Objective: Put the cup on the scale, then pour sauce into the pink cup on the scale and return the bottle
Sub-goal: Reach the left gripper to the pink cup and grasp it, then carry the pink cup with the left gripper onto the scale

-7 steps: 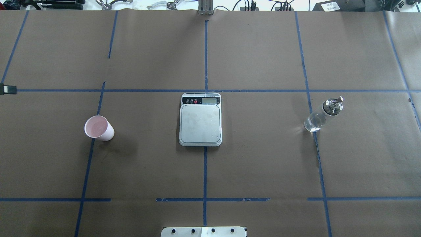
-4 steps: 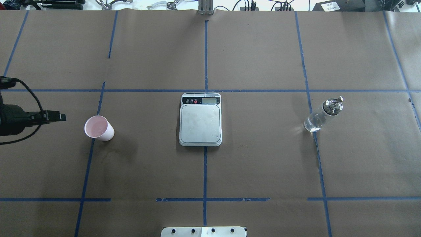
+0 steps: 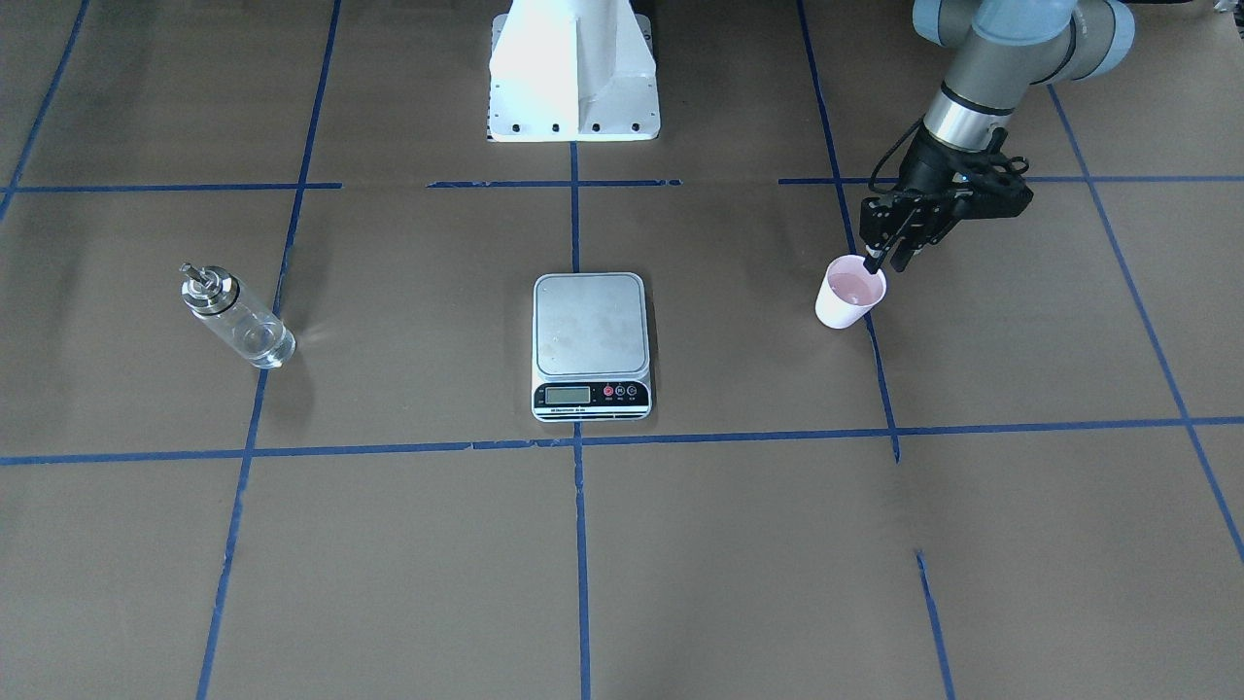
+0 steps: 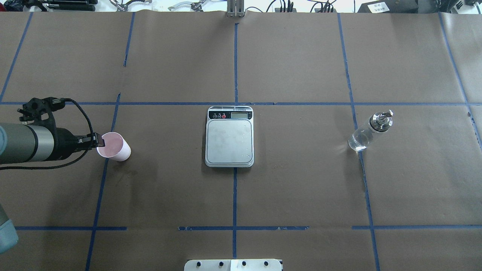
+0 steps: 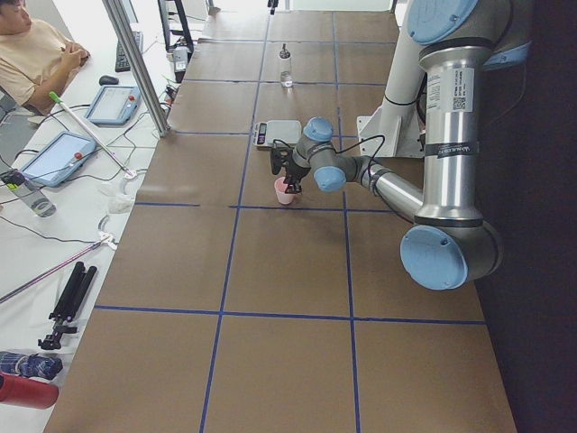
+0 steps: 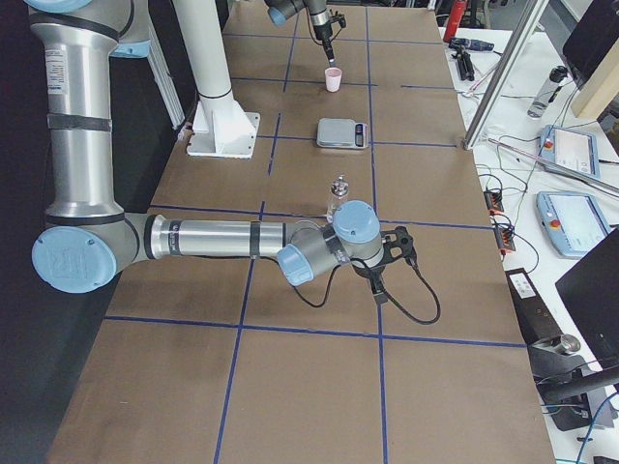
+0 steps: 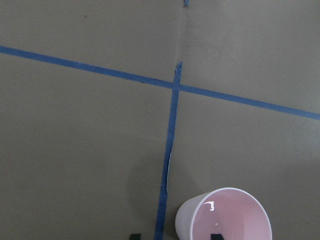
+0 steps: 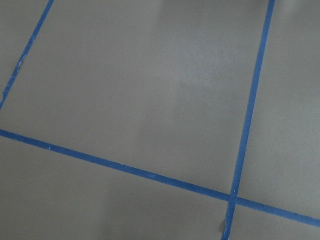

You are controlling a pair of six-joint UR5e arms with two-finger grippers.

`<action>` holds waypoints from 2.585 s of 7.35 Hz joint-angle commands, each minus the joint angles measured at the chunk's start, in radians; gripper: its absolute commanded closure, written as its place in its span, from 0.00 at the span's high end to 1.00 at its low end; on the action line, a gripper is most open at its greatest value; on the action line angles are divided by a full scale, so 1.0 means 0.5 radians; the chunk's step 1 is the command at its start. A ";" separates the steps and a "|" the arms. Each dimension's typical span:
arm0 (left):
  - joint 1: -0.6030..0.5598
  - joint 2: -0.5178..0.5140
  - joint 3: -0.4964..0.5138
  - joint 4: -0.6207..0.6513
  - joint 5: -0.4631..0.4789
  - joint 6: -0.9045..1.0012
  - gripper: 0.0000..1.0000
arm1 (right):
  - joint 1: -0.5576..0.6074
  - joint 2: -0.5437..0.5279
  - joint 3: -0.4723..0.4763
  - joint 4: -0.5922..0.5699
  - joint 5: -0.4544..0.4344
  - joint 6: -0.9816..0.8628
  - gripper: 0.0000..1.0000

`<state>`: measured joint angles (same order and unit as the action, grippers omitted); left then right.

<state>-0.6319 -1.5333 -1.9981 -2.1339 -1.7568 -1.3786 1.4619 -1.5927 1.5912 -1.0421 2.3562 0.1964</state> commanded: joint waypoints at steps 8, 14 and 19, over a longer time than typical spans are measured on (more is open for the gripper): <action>0.030 -0.084 0.024 0.016 -0.008 0.011 0.00 | 0.000 -0.021 -0.001 0.023 -0.003 0.000 1.00; 0.061 -1.173 0.075 1.089 0.007 -0.007 0.00 | 0.000 -0.033 -0.001 0.023 -0.003 0.003 1.00; 0.165 -1.541 0.493 1.050 0.191 0.014 0.00 | 0.000 -0.033 -0.004 0.019 0.000 0.012 1.00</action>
<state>-0.5624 -2.2891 -1.7689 -1.6048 -1.6654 -1.3737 1.4619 -1.6091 1.5905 -1.0315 2.3561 0.1999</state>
